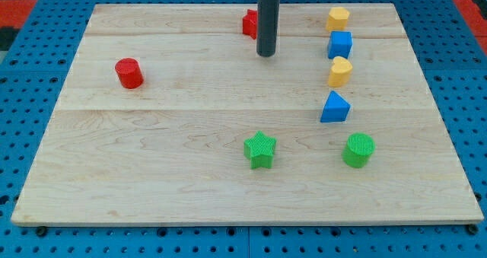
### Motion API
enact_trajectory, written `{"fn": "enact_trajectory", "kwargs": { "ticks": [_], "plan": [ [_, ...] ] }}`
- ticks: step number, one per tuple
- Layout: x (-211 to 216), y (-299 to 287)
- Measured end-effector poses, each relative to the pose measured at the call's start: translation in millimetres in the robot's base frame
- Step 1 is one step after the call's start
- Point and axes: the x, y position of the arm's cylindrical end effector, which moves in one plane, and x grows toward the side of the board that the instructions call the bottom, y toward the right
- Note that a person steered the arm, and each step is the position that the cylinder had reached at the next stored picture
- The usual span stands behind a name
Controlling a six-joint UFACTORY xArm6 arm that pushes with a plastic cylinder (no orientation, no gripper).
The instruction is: Place green star below red star
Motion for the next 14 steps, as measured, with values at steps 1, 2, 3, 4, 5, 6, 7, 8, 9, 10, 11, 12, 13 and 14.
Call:
{"fn": "enact_trajectory", "kwargs": {
  "ticks": [1, 2, 3, 4, 5, 6, 7, 8, 9, 10, 11, 12, 13, 14],
  "plan": [
    [57.9, -24.4],
    [93.2, -67.0],
    [106.8, -100.1],
    [200.0, -109.9],
    [261.8, -102.9],
    [255.4, -23.7],
    [239.5, -20.3],
    [220.1, -42.1],
    [192.7, -38.6],
    [214.9, -38.0],
    [234.9, -21.9],
    [212.2, -4.5],
    [196.4, -10.1],
    [172.1, -36.9]
  ]
}}
